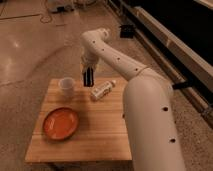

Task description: Place the eraser in the ceramic cup

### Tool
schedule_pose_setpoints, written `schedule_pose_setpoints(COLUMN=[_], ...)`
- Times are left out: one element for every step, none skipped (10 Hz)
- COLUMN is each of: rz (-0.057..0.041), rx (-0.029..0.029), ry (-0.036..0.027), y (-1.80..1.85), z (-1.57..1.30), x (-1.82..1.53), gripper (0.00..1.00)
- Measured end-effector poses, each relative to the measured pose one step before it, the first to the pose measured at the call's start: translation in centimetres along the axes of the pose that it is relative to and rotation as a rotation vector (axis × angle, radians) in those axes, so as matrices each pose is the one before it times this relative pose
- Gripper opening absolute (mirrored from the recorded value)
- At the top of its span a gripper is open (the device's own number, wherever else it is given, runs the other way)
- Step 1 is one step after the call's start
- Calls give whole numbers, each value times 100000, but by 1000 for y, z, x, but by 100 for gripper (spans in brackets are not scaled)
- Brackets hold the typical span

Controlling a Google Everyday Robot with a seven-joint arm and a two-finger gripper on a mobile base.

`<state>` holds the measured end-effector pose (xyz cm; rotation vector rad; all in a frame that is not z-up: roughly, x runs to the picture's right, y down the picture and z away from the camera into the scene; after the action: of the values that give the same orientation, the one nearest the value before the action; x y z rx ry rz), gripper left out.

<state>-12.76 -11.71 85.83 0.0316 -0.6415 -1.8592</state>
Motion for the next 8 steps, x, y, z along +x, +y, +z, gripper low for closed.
schedule_pose_setpoints(rz=[-2688, -3823, -3745, -3624, -4525, -3140, -2068, -3632], rx=[1465, 1682, 1747, 1729, 2056, 1235, 657, 1219], ry=[1015, 1394, 1119, 1044, 1178, 886, 633, 1339], y=[-625, -1010, -1174, -1144, -1334, -642, -301, -684], z=[337, 343, 434, 406, 536, 307, 195, 504], x=[506, 875, 904, 850, 875, 383, 226, 555], gripper=[0, 0, 0, 0, 0, 0, 0, 0])
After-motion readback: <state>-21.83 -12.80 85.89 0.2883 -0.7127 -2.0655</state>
